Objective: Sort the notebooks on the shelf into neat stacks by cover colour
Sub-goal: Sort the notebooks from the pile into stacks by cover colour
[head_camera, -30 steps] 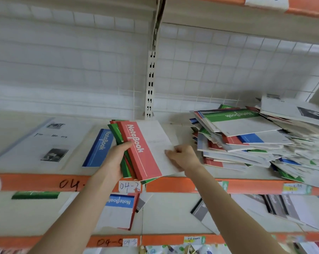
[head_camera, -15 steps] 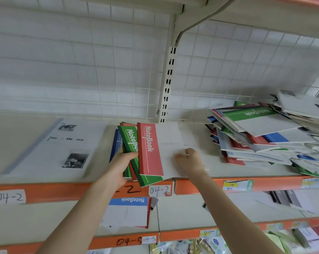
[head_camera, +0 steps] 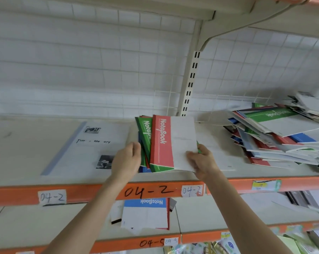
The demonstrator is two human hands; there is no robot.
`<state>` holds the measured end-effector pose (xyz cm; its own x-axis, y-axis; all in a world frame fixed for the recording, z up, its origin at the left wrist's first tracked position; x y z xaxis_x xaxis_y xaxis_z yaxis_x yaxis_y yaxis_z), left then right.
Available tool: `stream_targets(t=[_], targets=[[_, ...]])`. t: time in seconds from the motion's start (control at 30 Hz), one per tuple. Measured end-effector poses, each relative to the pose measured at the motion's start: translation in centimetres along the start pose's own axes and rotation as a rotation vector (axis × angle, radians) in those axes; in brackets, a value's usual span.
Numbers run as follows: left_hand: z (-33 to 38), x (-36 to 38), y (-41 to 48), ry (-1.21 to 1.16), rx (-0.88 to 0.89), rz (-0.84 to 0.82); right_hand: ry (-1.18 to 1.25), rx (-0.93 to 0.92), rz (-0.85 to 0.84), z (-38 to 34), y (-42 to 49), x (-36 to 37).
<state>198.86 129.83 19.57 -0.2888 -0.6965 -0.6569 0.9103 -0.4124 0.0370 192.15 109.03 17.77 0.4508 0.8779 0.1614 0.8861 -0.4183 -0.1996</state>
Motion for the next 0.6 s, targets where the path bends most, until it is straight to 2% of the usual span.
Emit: stream_targets(t=[0.07,0.1,0.13,0.2,0.6], targets=[[-2.0,-0.8,-0.3,0.523,-0.018,-0.014,-0.005,-0.012,0.037,0.1,0.3,0.6],[-3.4,-0.9,-0.3,0.686,-0.104,-0.094,-0.016,-0.008,0.047,0.3,0.3,1.0],[-4.3,-1.2,-0.6,0.737,-0.184,-0.156,-0.023,0.003,0.053,0.4,0.4,1.4],[-5.4,-1.8,-0.7,0.706,-0.258,-0.187,-0.026,0.021,0.051,0.5,0.3,2.3],[-10.0,-7.2,-1.1,0.719,-0.46,-0.127,-0.067,-0.002,-0.01,1.1,0.6,5.3]])
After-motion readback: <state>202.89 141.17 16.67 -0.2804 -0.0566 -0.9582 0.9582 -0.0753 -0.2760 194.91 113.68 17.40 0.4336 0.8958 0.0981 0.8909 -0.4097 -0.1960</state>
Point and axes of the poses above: each hand's wrist, its own y-axis towards the middle knuckle, its own x-axis out of the palm, z = x × y, the point moved 3 cm from there along y, towards the middle knuckle, and after that the axes turned 10 degrees about -z, right-handed, at the moved point
